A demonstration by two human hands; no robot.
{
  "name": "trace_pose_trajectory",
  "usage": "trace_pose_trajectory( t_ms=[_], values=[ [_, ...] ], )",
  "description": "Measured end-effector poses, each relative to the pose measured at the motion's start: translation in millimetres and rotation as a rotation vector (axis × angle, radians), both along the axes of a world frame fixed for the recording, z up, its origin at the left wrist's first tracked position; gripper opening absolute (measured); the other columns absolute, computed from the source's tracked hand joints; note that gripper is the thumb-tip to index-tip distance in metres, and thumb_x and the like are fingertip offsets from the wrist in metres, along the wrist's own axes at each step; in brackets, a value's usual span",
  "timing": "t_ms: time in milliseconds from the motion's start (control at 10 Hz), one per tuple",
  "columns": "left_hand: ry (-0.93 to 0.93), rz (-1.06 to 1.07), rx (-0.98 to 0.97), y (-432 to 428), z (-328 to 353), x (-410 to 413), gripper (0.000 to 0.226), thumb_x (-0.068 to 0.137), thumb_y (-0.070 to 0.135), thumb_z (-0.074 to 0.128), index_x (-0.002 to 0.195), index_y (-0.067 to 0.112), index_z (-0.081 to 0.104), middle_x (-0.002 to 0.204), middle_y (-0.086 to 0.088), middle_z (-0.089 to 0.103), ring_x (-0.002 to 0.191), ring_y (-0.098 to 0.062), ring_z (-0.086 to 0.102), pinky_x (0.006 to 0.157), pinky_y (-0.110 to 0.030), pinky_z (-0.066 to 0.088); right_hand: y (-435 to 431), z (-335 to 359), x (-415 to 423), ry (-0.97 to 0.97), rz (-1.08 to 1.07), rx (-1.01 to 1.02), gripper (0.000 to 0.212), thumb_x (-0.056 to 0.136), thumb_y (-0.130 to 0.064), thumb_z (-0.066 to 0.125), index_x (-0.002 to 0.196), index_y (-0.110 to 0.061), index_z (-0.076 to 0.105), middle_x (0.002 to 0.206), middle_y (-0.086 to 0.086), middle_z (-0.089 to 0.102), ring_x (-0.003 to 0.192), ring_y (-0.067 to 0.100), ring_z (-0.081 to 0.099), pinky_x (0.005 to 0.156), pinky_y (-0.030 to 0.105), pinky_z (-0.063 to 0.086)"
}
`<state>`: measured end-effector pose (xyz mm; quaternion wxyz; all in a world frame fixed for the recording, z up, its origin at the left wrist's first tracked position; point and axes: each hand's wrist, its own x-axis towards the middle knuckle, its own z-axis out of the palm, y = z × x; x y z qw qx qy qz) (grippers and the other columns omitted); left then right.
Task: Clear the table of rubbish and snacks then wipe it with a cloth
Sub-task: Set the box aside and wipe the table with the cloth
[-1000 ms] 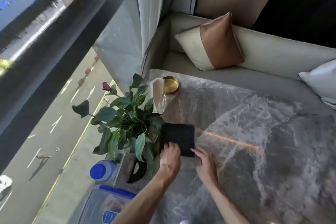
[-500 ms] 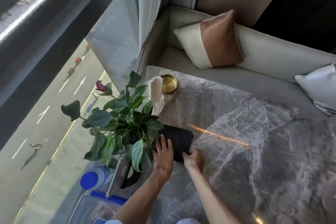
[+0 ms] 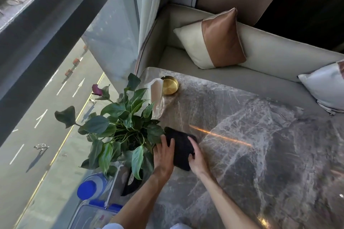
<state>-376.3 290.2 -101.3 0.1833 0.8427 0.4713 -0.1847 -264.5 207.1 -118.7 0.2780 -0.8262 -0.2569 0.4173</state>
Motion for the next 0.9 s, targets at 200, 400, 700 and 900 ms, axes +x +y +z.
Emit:
trace_pose_trajectory(
  t_ms=[200,400,700,900],
  values=[
    [0.083,-0.060,-0.001,-3,-9,0,0.086,0.091,0.018,0.058,0.155,0.016,0.001,0.161,-0.025,-0.007,0.138,-0.039,0.030,0.115,-0.045,0.029,2,-3,-5,-0.178,0.045,-0.048,0.071,0.091,0.003,0.047,0.144,-0.043,0.036,0.127,0.002,0.043,0.120,0.017,0.048,0.107,0.024,0.042],
    [0.094,-0.142,-0.030,2,-6,1,0.085,0.093,0.027,0.053,0.155,0.020,-0.003,0.161,-0.018,-0.020,0.151,-0.039,-0.003,0.119,-0.048,0.019,-7,8,-7,-0.459,0.230,-0.207,0.078,0.089,-0.038,0.062,0.153,-0.036,0.017,0.151,0.006,0.019,0.134,0.026,0.033,0.105,0.041,0.045],
    [0.141,-0.155,-0.091,2,6,1,0.084,0.094,0.029,0.053,0.156,0.025,-0.003,0.163,-0.014,-0.013,0.152,-0.036,-0.009,0.124,-0.050,0.005,-3,17,5,-0.509,0.572,-0.309,0.092,0.085,-0.048,0.063,0.155,-0.024,0.009,0.165,-0.004,0.003,0.152,0.025,-0.002,0.123,0.047,0.014],
    [-0.081,-0.031,-0.001,-38,34,-8,0.055,0.090,0.010,0.040,0.144,0.017,0.033,0.143,-0.011,0.047,0.135,-0.032,0.042,0.112,-0.041,0.035,-48,41,5,-0.548,0.340,0.006,0.033,0.092,-0.038,0.054,0.121,-0.023,0.061,0.128,-0.002,0.058,0.119,0.018,0.057,0.098,0.032,0.048]
  ],
)
